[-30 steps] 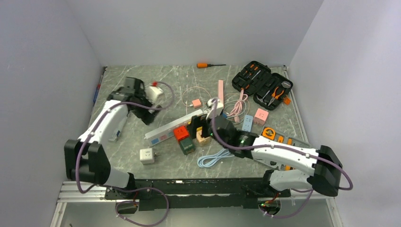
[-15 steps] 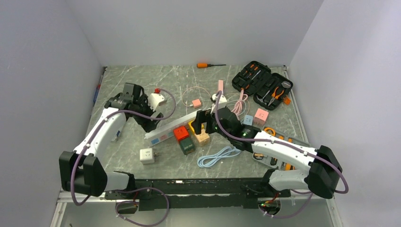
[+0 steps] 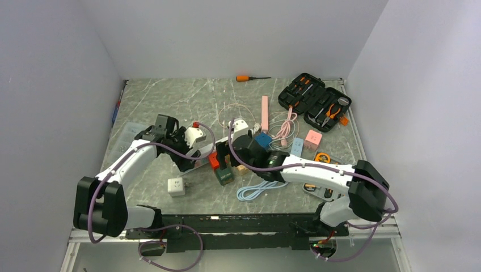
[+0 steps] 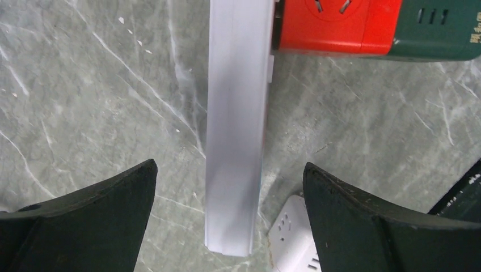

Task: Pull the plug off the socket
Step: Remove the plug from the socket.

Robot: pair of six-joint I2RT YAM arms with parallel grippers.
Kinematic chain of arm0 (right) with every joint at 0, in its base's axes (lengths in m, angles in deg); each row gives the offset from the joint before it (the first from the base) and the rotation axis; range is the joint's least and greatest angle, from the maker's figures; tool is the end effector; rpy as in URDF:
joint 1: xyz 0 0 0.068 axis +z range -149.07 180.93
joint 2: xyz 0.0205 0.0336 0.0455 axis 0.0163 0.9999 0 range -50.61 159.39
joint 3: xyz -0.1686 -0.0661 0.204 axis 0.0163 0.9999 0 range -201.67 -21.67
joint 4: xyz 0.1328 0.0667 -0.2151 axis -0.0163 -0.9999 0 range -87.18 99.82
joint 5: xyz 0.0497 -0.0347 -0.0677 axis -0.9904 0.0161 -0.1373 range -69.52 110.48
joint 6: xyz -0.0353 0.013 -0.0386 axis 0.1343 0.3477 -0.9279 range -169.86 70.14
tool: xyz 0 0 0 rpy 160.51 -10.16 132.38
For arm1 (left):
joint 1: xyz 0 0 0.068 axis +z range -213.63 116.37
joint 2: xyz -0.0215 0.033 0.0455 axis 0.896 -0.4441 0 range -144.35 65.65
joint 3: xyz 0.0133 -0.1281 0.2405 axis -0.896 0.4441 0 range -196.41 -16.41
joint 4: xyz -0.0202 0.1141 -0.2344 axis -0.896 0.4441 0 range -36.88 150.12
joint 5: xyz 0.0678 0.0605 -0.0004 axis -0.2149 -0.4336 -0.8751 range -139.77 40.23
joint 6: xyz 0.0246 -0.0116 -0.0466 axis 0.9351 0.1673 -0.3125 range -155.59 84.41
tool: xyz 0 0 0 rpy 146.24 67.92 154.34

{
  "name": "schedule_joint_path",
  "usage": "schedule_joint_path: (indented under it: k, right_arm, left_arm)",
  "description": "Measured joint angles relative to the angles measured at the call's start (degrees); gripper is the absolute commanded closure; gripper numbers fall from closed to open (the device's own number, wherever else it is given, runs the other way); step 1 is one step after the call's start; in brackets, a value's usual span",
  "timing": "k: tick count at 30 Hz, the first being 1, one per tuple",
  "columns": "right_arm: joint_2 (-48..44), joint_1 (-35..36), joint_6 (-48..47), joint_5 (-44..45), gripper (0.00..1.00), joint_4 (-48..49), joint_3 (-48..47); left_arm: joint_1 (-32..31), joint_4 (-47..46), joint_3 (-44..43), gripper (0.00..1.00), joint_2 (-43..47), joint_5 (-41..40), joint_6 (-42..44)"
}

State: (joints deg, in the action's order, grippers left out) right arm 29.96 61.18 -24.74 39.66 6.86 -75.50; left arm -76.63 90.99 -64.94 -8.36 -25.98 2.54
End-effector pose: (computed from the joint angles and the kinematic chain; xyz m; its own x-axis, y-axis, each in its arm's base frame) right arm 0.1669 0.2685 0.2639 -0.5106 -0.0853 -0.8556 -0.5098 0.8313 0.2214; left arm 0.2326 -0.0684 0.2207 -0.4491 0.6835 -0.5755 0.8383 0.5452 -0.0067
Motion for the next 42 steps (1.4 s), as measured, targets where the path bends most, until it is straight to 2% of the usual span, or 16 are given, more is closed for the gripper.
schedule_joint_path:
  k: [5,13,16,20,21,25,27,33,34,42]
  right_arm:
    - [4.0,0.8,0.0,0.1,0.13,0.0,-1.0]
    - [9.7,0.7,0.6,-0.8,0.13,1.7,-3.3]
    - [11.5,0.7,0.7,-1.7,0.12,2.8,-3.5]
    - [13.1,0.7,1.0,-2.4,0.11,3.8,-3.5]
    - [13.2,0.7,1.0,-2.7,0.11,4.0,-3.5]
    - [13.1,0.7,1.3,-2.8,0.10,5.7,-3.3]
    - [12.5,0.7,1.5,-2.8,0.10,6.4,-2.6]
    - [11.6,0.7,2.1,-2.9,0.10,7.4,-1.3]
    - [11.6,0.7,2.1,-3.0,0.10,7.9,-1.1]
    - [12.3,0.7,1.8,-3.1,0.10,10.0,-0.9]
  left_arm:
    - [-0.1,-4.7,2.4,0.03,-0.8,0.4,0.5]
    - [0.3,-9.0,7.6,0.06,-0.8,2.4,2.4]
    - [1.9,-9.5,8.8,0.14,-0.4,4.3,3.3]
    - [4.5,-10.3,8.9,0.32,-0.7,5.4,4.4]
    - [4.6,-10.6,8.9,0.40,-0.9,5.5,4.5]
    - [4.3,-10.9,8.9,0.83,-1.7,6.6,4.5]
    - [3.9,-10.8,8.9,0.91,-1.8,7.0,4.7]
    - [3.6,-10.6,8.6,0.96,-1.9,6.6,3.6]
    - [3.5,-10.2,8.4,1.00,-1.7,6.5,3.2]
    - [2.3,-3.8,3.6,1.00,3.7,6.8,0.9]
